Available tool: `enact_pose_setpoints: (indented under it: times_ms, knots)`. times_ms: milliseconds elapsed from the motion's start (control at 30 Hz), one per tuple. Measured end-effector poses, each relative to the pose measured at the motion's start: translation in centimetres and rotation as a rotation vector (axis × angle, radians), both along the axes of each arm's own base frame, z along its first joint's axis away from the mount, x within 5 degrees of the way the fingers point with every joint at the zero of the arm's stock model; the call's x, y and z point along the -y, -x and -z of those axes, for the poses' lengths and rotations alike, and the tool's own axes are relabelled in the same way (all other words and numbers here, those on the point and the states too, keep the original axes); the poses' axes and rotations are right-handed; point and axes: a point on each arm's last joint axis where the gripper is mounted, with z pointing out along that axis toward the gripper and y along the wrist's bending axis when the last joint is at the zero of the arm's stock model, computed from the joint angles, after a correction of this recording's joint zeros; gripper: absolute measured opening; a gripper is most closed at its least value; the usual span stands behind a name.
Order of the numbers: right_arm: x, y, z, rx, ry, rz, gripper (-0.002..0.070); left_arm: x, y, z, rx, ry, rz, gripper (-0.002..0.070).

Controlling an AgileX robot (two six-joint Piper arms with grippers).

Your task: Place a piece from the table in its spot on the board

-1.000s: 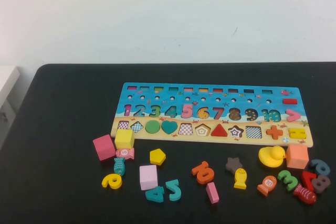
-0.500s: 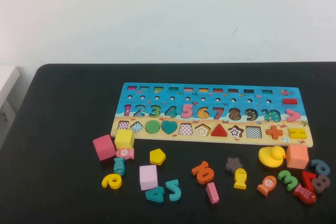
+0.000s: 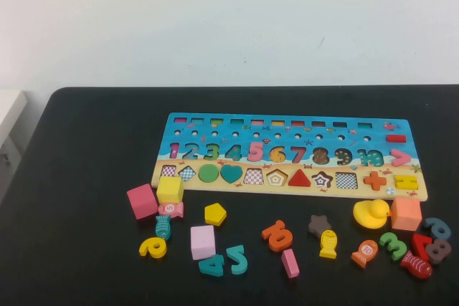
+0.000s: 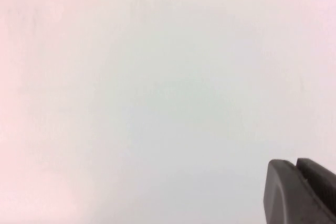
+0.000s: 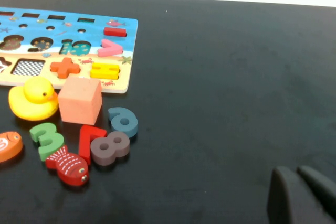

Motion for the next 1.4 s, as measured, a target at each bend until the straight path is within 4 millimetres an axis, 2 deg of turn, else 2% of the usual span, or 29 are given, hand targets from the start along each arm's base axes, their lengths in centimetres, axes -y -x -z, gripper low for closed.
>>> enact_pose_setpoints:
  times_ms: [267,400,567,767,867,1033,1200,1300,1400]
  knots:
    - [0.0,0.0,0.0,0.0,0.0,0.0,0.0018,0.0,0.3,-0.8,0.089,0.029,0.007,-0.0001]
    - [0.0,0.0,0.0,0.0,0.0,0.0,0.0019,0.0,0.1,-0.8,-0.004,0.036,0.014,-0.0001]
    - [0.0,0.0,0.0,0.0,0.0,0.0,0.0018,0.1,0.5,-4.7,-0.137,0.016,0.017,-0.0001]
    - [0.0,0.0,0.0,0.0,0.0,0.0,0.0019,0.2,-1.1,-9.2,-0.335,-0.069,0.005,-0.0001]
    - [0.0,0.0,0.0,0.0,0.0,0.0,0.0018,0.3,-2.7,-9.9,-0.407,-0.1,0.004,-0.0001]
    - [0.0,0.0,0.0,0.0,0.0,0.0,0.0019,0.7,-6.3,-9.2,-0.572,-0.058,0.035,-0.0001]
    - [0.0,0.0,0.0,0.0,0.0,0.0,0.0018,1.4,-10.1,-10.2,-0.757,-0.053,0.09,-0.0001]
    - [0.0,0.0,0.0,0.0,0.0,0.0,0.0019,2.0,-12.8,-10.9,-0.844,-0.085,0.146,-0.0001]
    - [0.0,0.0,0.0,0.0,0.0,0.0,0.0018,3.5,-15.3,-11.5,-0.903,-0.126,0.258,-0.0001]
